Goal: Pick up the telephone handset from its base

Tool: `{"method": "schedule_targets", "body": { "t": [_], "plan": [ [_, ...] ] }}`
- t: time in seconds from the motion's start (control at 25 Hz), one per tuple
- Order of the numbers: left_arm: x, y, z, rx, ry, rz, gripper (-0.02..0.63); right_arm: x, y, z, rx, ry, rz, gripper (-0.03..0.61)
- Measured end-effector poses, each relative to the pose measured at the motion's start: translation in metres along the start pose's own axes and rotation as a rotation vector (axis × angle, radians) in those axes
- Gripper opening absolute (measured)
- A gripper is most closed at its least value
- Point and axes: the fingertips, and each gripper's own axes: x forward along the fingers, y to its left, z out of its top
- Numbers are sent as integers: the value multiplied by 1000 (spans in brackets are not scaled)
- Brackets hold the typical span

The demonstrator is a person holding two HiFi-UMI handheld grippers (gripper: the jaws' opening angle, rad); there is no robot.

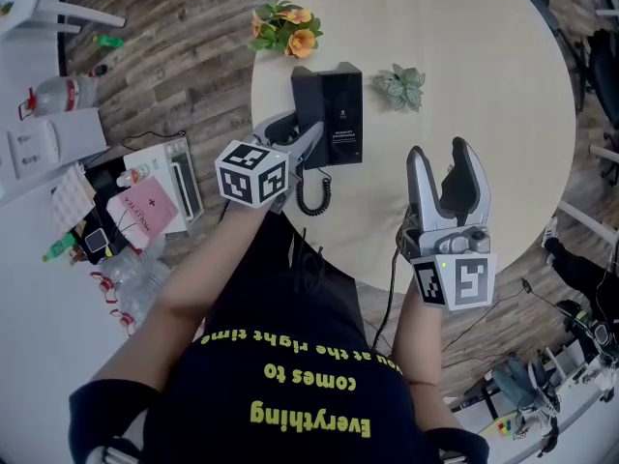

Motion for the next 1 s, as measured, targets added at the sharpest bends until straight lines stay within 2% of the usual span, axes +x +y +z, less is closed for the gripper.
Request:
{"method": "schedule_targets", "body": {
  "t": [0.12, 0.36, 0.56, 1.0],
  "plan": [
    [-4, -1, 1, 0, -11, 6, 152, 1, 1, 0, 1, 0, 4, 252],
    [-4, 0, 1, -44, -4, -4, 139, 2, 1, 0, 1, 1, 7, 250],
    [-6, 1, 2, -50, -19, -19, 130, 0, 1, -1, 2, 1, 4, 250],
    [-8, 0, 3, -93, -53, -220, 101, -2, 4, 1, -2, -4, 23, 250]
  ]
}}
